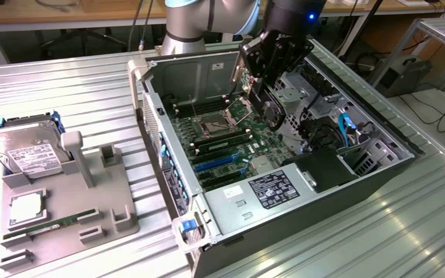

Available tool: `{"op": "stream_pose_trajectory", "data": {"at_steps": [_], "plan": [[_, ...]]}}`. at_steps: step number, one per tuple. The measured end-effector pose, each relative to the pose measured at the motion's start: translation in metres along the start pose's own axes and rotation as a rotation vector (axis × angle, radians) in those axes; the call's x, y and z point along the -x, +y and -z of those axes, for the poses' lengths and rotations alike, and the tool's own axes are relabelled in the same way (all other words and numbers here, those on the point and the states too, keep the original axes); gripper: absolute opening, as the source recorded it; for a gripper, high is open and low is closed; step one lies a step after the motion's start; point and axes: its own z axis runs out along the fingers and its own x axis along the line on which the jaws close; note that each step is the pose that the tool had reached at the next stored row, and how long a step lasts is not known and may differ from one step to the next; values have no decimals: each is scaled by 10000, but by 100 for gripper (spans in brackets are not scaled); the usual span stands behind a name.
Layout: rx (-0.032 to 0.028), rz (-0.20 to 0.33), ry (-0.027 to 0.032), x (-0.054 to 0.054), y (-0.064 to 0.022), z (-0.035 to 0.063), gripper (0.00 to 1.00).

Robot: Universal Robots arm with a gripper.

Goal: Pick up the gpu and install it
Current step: 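Insert the gpu into the slot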

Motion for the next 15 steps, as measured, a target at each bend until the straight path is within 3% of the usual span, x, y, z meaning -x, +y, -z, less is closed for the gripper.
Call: {"op": "stream_pose_trajectory", "data": {"at_steps": [6, 8, 9, 15], "plan": [[-16, 1121, 29, 0, 0, -4, 26], [-24, 1683, 41, 1, 0, -7, 26], [-33, 2299, 52, 1, 0, -11, 26], [-52, 3412, 62, 1, 0, -18, 26]]}}
